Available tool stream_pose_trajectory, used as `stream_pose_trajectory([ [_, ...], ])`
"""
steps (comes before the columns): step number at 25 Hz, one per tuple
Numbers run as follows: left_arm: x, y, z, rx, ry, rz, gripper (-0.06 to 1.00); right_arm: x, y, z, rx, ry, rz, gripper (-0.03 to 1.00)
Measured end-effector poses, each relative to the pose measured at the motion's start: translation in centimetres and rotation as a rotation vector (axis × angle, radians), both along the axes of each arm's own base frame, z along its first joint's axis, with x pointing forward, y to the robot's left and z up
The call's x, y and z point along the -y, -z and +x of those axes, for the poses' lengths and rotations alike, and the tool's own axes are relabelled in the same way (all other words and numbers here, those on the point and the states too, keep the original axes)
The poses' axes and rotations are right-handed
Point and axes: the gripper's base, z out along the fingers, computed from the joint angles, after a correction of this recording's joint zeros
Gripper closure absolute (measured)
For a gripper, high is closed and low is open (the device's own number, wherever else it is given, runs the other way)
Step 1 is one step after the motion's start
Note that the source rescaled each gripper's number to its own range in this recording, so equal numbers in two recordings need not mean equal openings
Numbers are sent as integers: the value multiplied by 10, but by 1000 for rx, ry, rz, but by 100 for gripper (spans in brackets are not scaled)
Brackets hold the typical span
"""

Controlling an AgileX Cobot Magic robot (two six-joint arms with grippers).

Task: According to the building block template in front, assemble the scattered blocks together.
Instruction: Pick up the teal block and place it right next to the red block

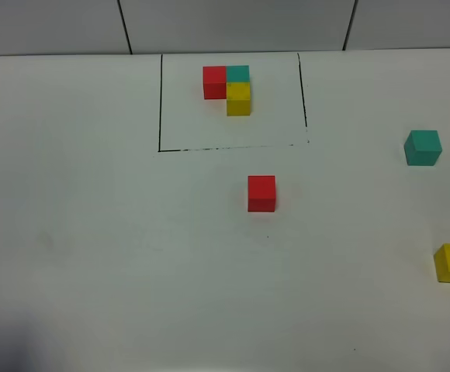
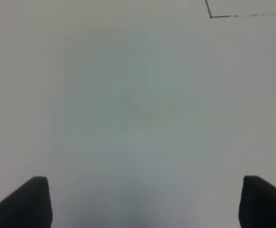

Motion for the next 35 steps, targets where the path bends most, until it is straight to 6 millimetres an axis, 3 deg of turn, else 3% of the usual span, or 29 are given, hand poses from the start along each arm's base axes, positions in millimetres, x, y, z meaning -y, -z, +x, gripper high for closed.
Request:
stream_pose_trajectory([
  [11,5,14,-35,168,127,-50,25,0,0,0,0,0,0,21],
  [35,8,24,-43,125,179,-59,25,0,0,0,0,0,0,21],
])
